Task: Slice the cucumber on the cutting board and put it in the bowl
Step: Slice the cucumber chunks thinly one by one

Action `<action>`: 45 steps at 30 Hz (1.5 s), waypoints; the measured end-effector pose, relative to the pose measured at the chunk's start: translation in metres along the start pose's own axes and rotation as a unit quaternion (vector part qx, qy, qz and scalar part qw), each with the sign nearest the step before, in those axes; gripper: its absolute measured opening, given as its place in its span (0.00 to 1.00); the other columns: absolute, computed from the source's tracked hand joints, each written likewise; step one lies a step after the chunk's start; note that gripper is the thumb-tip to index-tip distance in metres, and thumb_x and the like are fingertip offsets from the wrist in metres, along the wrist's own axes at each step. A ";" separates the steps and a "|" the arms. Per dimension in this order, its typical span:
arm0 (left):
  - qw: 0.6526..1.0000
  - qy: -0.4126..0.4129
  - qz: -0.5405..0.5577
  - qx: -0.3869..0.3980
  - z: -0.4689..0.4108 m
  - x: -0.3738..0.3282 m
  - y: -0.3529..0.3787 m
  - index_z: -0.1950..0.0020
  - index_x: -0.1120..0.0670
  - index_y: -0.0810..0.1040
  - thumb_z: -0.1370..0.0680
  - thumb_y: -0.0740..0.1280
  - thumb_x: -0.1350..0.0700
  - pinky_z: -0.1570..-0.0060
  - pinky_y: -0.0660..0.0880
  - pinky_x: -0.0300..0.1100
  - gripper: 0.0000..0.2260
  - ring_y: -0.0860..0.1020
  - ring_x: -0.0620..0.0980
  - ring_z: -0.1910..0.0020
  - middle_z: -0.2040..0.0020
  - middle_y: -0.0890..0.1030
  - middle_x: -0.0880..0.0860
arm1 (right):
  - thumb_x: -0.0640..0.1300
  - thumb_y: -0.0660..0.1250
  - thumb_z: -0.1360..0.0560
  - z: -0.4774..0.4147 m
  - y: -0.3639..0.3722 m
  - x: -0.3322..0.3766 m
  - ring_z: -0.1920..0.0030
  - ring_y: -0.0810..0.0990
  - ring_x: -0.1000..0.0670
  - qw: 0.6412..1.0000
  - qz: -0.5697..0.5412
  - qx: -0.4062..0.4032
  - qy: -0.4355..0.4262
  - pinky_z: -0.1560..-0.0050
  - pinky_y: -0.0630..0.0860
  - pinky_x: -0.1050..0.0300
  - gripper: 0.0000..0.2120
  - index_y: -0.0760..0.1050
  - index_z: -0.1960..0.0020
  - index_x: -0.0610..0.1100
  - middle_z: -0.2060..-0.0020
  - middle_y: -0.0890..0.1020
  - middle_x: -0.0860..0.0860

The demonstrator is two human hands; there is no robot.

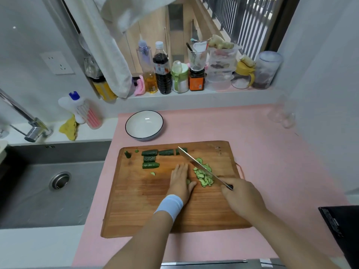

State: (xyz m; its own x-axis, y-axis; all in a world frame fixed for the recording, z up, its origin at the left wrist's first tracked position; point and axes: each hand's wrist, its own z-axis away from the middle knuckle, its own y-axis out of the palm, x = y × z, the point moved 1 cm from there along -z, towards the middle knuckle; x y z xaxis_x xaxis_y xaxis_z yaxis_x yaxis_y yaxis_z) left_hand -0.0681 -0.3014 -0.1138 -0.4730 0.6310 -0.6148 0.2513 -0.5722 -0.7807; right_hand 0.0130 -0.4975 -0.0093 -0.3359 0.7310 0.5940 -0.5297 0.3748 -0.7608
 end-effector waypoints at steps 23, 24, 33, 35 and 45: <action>0.987 0.113 -0.100 -0.049 0.017 0.019 -0.019 0.38 0.45 0.79 0.28 0.71 0.41 0.43 0.66 0.41 0.20 0.71 0.49 0.42 0.45 0.76 0.46 | 0.49 0.63 0.22 0.000 0.007 0.012 0.57 0.80 0.53 0.998 -0.050 -0.030 0.034 0.56 0.78 0.56 0.14 0.81 0.42 0.63 0.62 0.82 0.60; 0.990 0.100 -0.086 -0.046 0.017 0.021 -0.019 0.40 0.47 0.81 0.27 0.72 0.44 0.44 0.68 0.40 0.17 0.73 0.49 0.43 0.47 0.78 0.47 | 0.49 0.63 0.22 0.001 0.007 0.012 0.58 0.80 0.53 0.997 -0.053 -0.033 0.034 0.58 0.77 0.57 0.14 0.82 0.42 0.63 0.62 0.82 0.60; 0.995 -0.062 0.049 0.055 -0.024 -0.016 -0.036 0.60 0.53 0.75 0.24 0.71 0.50 0.67 0.70 0.40 0.10 0.76 0.50 0.64 0.66 0.78 0.48 | 0.49 0.62 0.23 0.002 0.005 0.005 0.58 0.79 0.51 0.997 -0.041 -0.049 0.052 0.61 0.71 0.57 0.14 0.80 0.44 0.66 0.67 0.80 0.59; 0.993 -0.079 0.041 0.073 -0.031 -0.017 -0.039 0.59 0.51 0.75 0.25 0.72 0.53 0.68 0.67 0.36 0.07 0.76 0.48 0.63 0.64 0.78 0.46 | 0.49 0.62 0.23 0.002 0.004 0.002 0.58 0.79 0.52 0.996 -0.040 -0.050 0.058 0.62 0.71 0.58 0.14 0.81 0.45 0.65 0.66 0.80 0.59; 0.997 -0.006 -0.034 0.067 -0.015 -0.010 -0.042 0.37 0.39 0.77 0.31 0.73 0.37 0.45 0.74 0.39 0.24 0.73 0.39 0.47 0.40 0.68 0.38 | 0.49 0.61 0.23 -0.005 -0.002 0.004 0.62 0.79 0.56 0.995 -0.064 -0.051 0.049 0.63 0.75 0.58 0.16 0.79 0.44 0.68 0.66 0.82 0.61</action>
State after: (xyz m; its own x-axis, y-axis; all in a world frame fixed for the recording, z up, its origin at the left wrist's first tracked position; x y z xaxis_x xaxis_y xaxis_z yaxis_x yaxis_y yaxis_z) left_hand -0.0613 -0.2756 -0.0768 -0.4958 0.6647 -0.5589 0.1038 -0.5935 -0.7981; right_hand 0.0166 -0.4920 -0.0070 -0.1904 0.7243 0.6627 -0.4793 0.5205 -0.7066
